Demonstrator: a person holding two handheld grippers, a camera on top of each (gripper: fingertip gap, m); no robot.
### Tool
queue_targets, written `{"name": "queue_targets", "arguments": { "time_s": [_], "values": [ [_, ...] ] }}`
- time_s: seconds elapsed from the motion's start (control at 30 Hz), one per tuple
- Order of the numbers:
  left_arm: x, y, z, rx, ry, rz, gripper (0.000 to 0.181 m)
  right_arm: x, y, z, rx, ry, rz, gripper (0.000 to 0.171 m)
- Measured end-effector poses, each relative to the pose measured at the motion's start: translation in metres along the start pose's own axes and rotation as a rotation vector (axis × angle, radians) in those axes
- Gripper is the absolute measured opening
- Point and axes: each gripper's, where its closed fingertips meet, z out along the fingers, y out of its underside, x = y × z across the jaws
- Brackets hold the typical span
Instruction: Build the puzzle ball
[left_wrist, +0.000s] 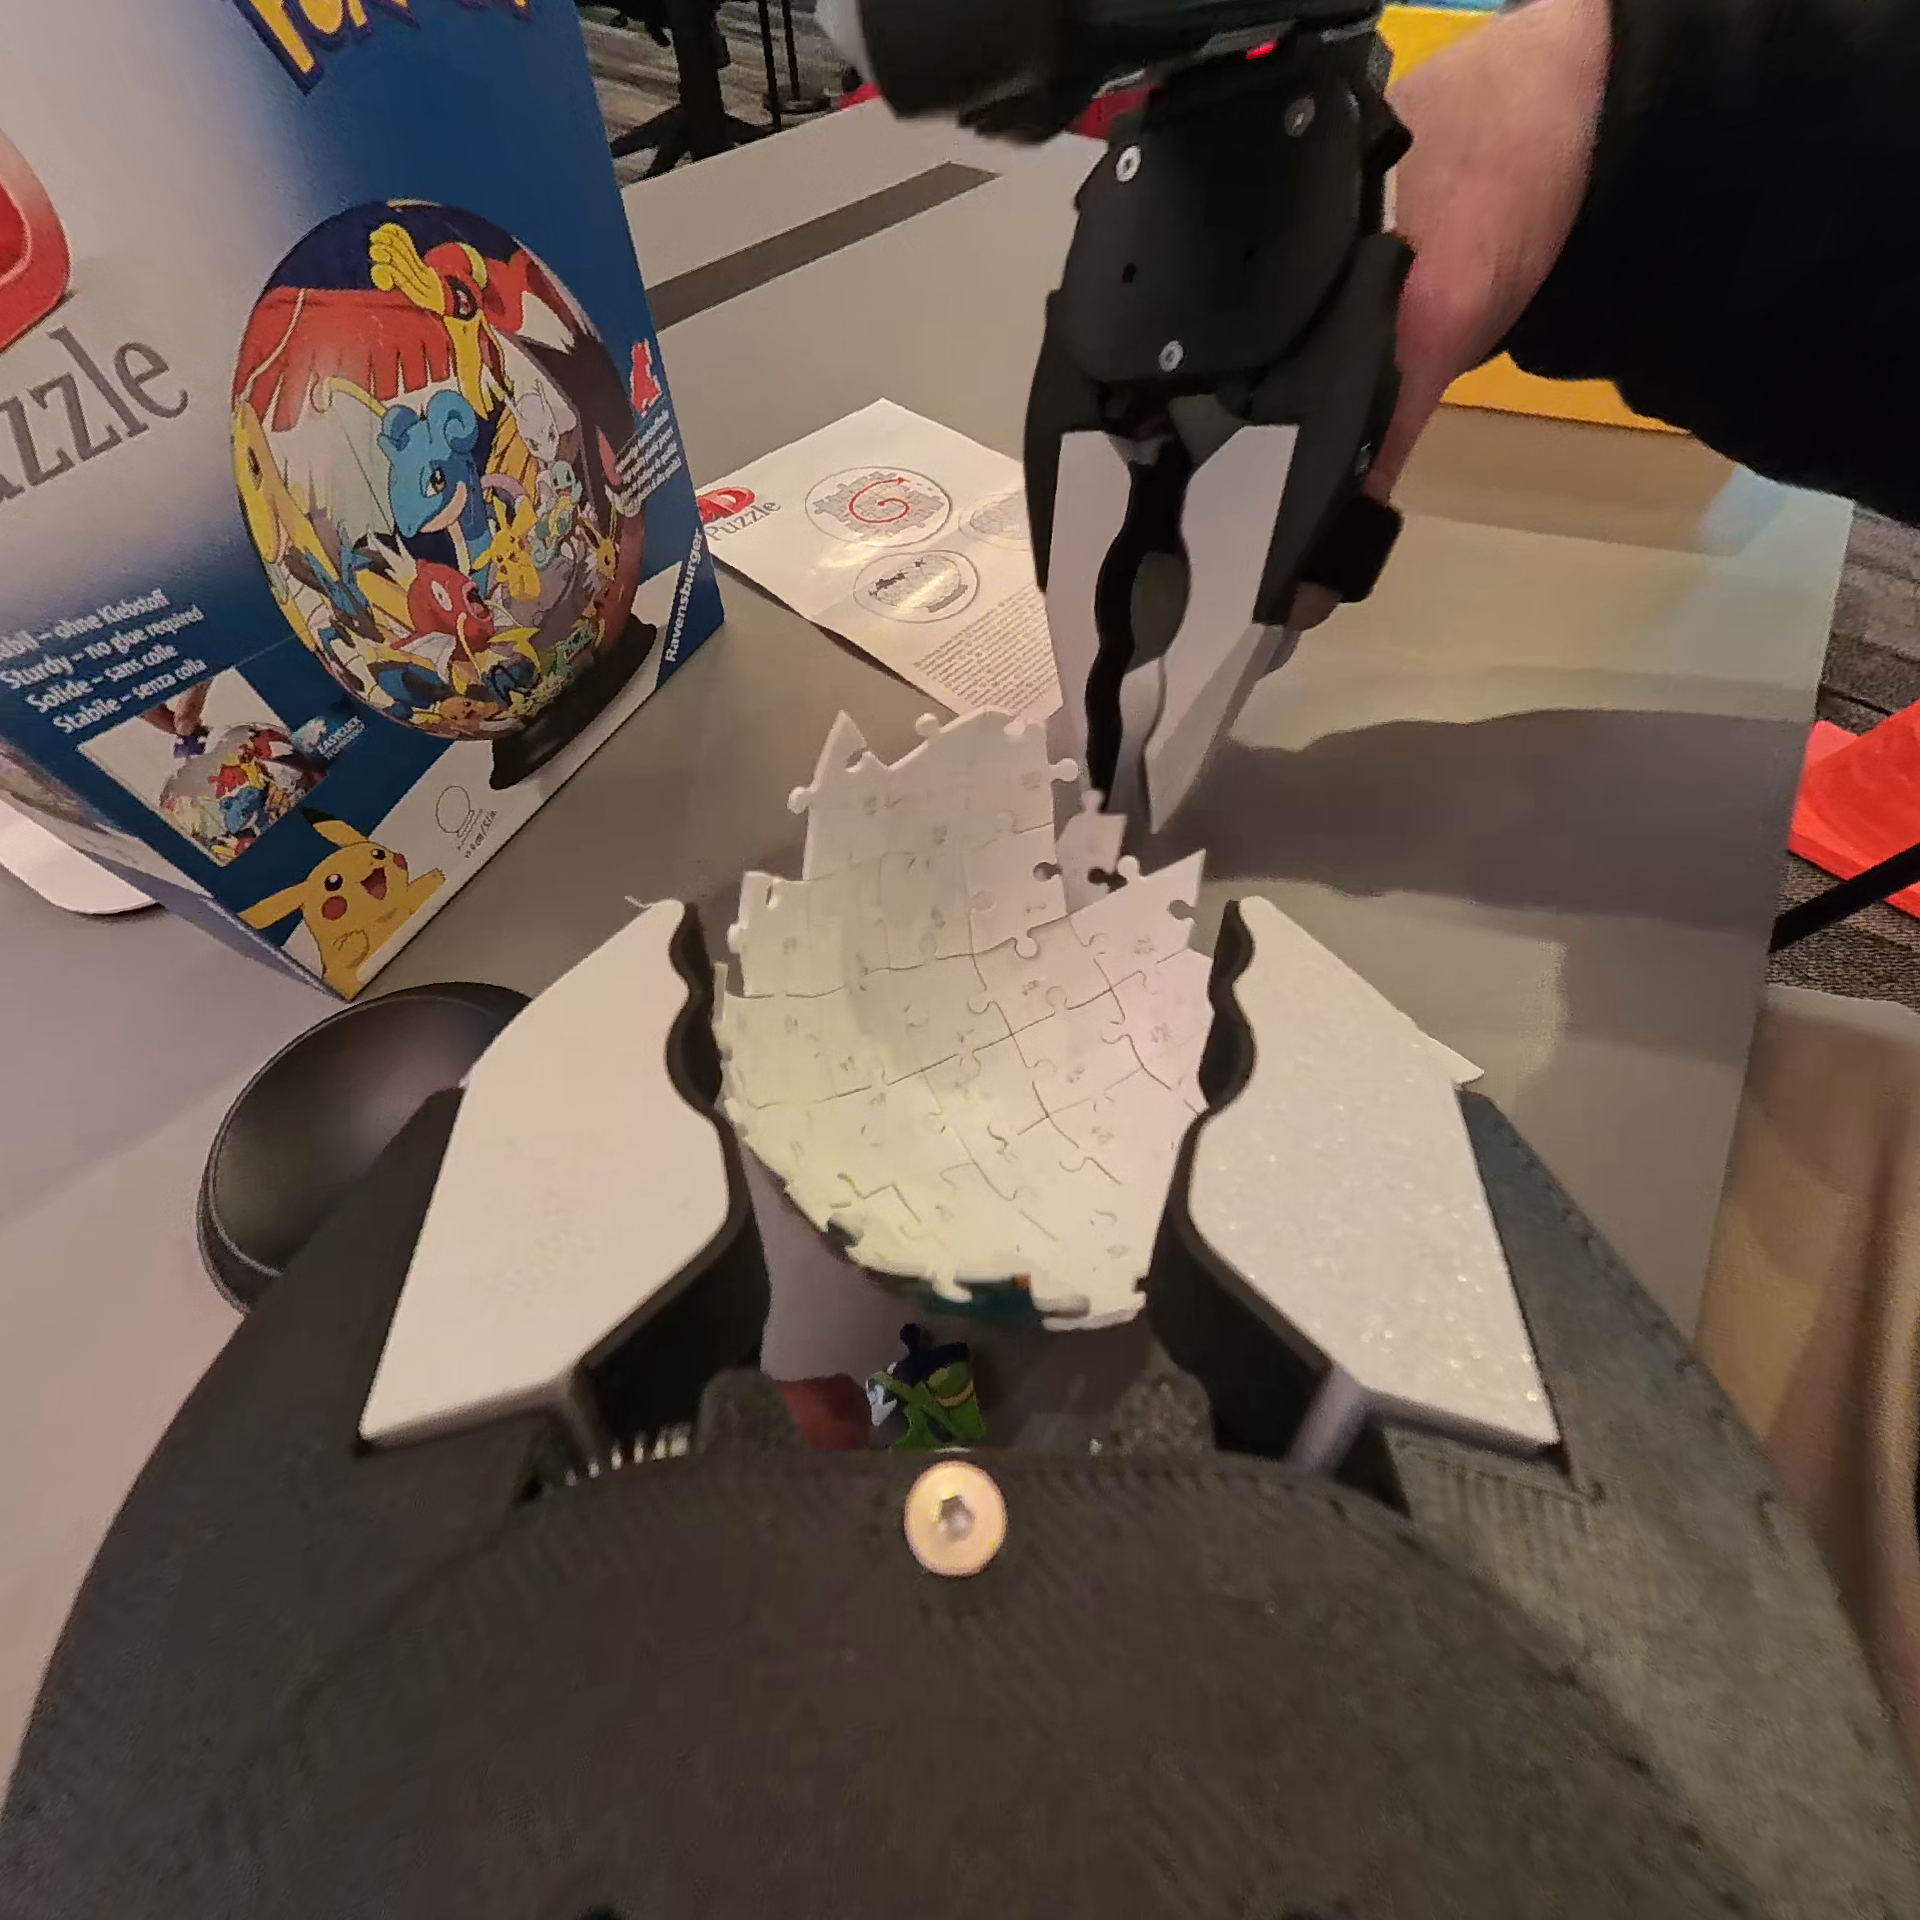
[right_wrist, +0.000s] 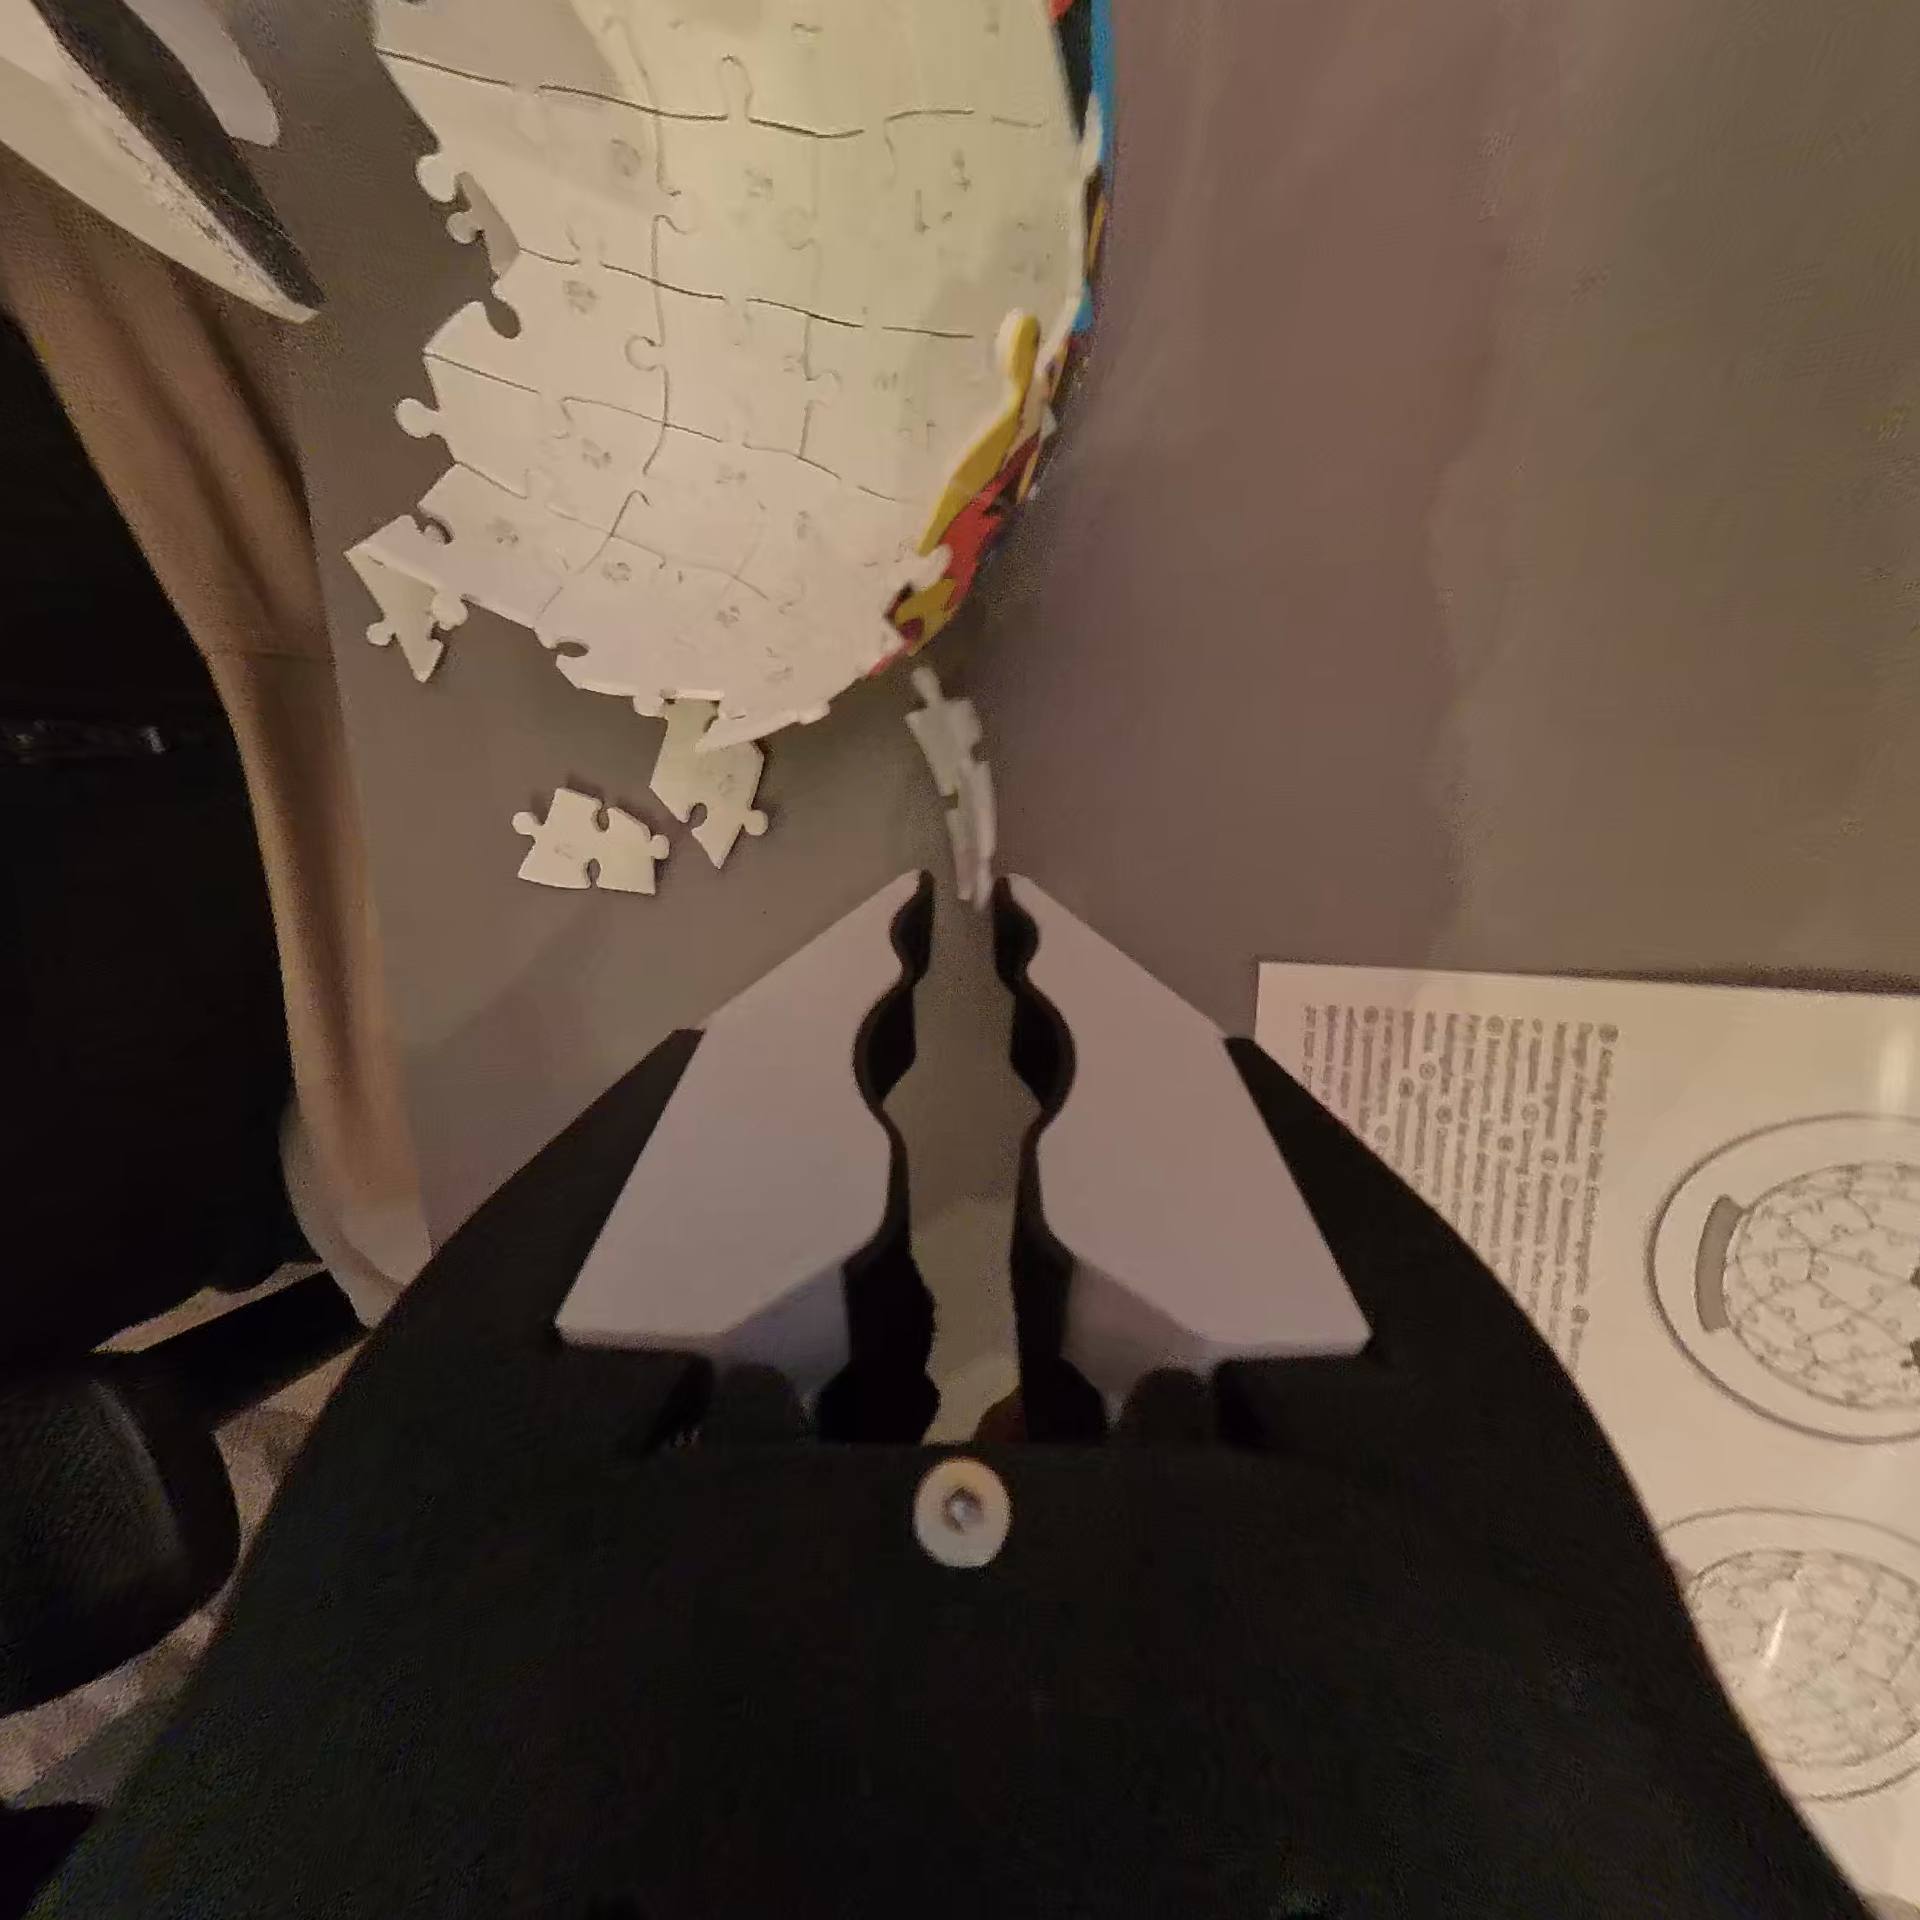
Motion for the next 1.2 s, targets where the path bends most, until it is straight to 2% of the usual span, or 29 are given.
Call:
{"name": "queue_targets", "arguments": {
  "time_s": [0.03, 0.17, 0.3, 0.4, 0.6, 0.87, 1.2],
  "values": [
    [0.001, 0.000, 0.000, -0.001, -0.001, 0.004, 0.091, -0.002, -0.001, -0.002, 0.022, 0.010, -0.003, 0.018],
    [0.001, 0.000, 0.000, 0.000, -0.006, 0.009, 0.091, -0.003, -0.014, -0.025, 0.134, 0.136, -0.038, 0.026],
    [0.000, -0.001, 0.000, 0.001, -0.009, 0.012, 0.091, -0.007, -0.044, -0.039, 0.283, 0.206, -0.059, 0.038],
    [0.002, -0.002, 0.001, -0.001, -0.010, 0.021, 0.091, 0.007, -0.054, -0.034, 0.298, 0.259, -0.031, 0.029],
    [0.002, -0.002, 0.003, -0.007, -0.017, 0.027, 0.091, 0.013, -0.067, -0.020, 0.303, 0.186, 0.027, 0.030],
    [0.001, -0.002, 0.001, -0.022, -0.026, 0.043, 0.091, 0.030, -0.059, 0.000, 0.193, 0.248, 0.041, 0.011],
    [0.003, -0.017, -0.013, -0.068, -0.118, 0.108, 0.088, 0.038, -0.050, 0.007, 0.184, 0.286, 0.051, 0.013]
  ]
}}
